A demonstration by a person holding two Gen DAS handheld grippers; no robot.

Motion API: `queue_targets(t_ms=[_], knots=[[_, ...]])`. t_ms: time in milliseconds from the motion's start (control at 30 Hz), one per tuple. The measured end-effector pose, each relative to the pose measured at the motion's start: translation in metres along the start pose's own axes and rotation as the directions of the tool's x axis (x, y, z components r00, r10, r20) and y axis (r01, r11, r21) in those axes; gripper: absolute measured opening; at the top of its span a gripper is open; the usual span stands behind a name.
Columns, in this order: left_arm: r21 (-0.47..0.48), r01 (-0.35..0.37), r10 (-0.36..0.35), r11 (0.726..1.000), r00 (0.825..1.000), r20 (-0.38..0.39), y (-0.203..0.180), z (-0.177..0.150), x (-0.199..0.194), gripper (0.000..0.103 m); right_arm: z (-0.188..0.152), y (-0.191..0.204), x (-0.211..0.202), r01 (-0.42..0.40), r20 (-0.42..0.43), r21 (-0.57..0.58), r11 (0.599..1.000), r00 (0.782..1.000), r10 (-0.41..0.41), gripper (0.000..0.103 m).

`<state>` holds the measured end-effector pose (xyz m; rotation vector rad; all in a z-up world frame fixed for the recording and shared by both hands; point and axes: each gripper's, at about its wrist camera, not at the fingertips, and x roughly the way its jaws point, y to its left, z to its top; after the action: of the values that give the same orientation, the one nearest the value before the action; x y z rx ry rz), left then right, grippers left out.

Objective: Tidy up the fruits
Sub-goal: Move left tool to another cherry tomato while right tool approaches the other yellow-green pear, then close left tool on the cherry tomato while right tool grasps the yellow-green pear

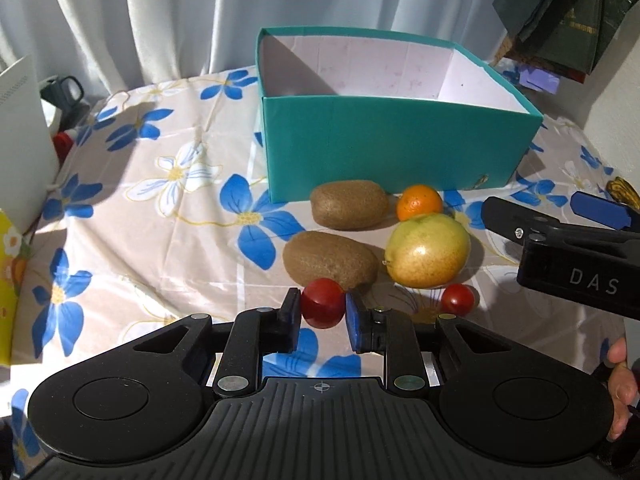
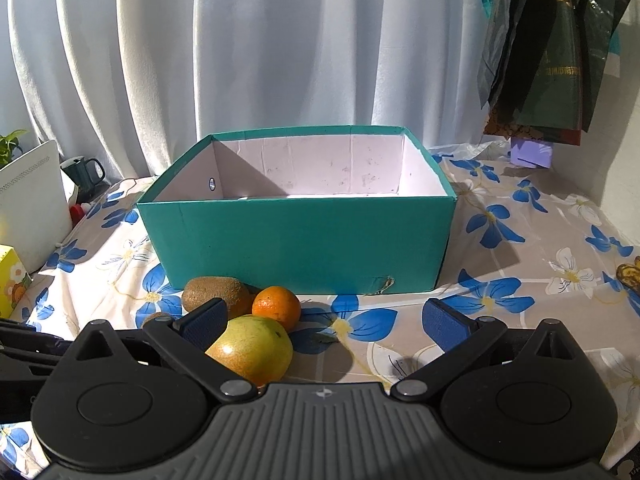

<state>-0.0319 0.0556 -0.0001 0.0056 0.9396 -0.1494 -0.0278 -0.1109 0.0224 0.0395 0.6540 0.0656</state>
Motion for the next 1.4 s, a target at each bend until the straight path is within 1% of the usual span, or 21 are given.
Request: queue_targets(t_ms=[333, 700, 767, 800, 833, 900, 1100, 1167, 1200, 1233, 1267, 1300, 1400], knots=[[-0.019, -0.015, 0.016, 1.000, 1.000, 0.020, 0.015, 0.007, -0.009, 0.026, -0.012, 0.025, 0.015, -0.032, -0.048, -0.056, 0.998, 0.998, 0.030, 0.103], [-0.005, -0.022, 0.022, 1.000, 1.000, 0.001, 0.021, 0.010, -0.004, 0.027, -0.018, 0.040, 0.049, -0.046, -0.108, -0.046, 0.998, 0.993, 0.041, 0.103], [-0.003, -0.021, 0.021, 1.000, 1.000, -0.004, 0.022, 0.011, -0.002, 0.027, -0.019, 0.041, 0.054, -0.044, -0.118, -0.038, 0.998, 0.992, 0.039, 0.100], [-0.002, -0.019, 0.019, 1.000, 1.000, -0.007, 0.022, 0.011, -0.001, 0.027, -0.019, 0.042, 0.057, -0.041, -0.125, -0.038, 0.998, 0.991, 0.036, 0.095], [-0.001, -0.019, 0.019, 1.000, 1.000, -0.010, 0.022, 0.011, 0.000, 0.027, -0.019, 0.043, 0.060, -0.039, -0.138, -0.037, 0.999, 0.990, 0.033, 0.092], [0.002, -0.018, 0.018, 1.000, 1.000, -0.015, 0.023, 0.012, 0.002, 0.027, -0.020, 0.043, 0.065, -0.048, -0.156, -0.016, 0.999, 0.987, 0.045, 0.090], [0.006, -0.011, 0.011, 1.000, 0.999, -0.031, 0.026, 0.015, 0.009, 0.027, -0.019, 0.043, 0.073, -0.055, -0.157, 0.013, 0.998, 0.986, 0.056, 0.089], [0.006, -0.008, 0.008, 1.000, 0.999, -0.036, 0.026, 0.016, 0.011, 0.027, -0.018, 0.042, 0.077, -0.064, -0.170, 0.032, 0.997, 0.983, 0.069, 0.086], [0.006, -0.007, 0.007, 1.000, 0.999, -0.037, 0.026, 0.017, 0.012, 0.027, -0.017, 0.042, 0.077, -0.073, -0.175, 0.038, 0.997, 0.981, 0.078, 0.081], [0.005, -0.006, 0.006, 1.000, 0.999, -0.038, 0.026, 0.017, 0.012, 0.027, -0.017, 0.042, 0.078, -0.083, -0.181, 0.041, 0.996, 0.979, 0.089, 0.074], [0.005, -0.004, 0.004, 1.000, 0.999, -0.040, 0.026, 0.018, 0.013, 0.027, -0.018, 0.044, 0.079, -0.095, -0.191, 0.041, 0.995, 0.976, 0.101, 0.068], [0.004, -0.002, 0.002, 1.000, 0.999, -0.042, 0.027, 0.018, 0.014, 0.027, -0.019, 0.046, 0.080, -0.101, -0.205, 0.034, 0.994, 0.973, 0.106, 0.066], [0.003, -0.001, 0.001, 1.000, 0.999, -0.044, 0.027, 0.019, 0.015, 0.027, -0.022, 0.050, 0.080, -0.103, -0.210, 0.011, 0.995, 0.972, 0.103, 0.065]])
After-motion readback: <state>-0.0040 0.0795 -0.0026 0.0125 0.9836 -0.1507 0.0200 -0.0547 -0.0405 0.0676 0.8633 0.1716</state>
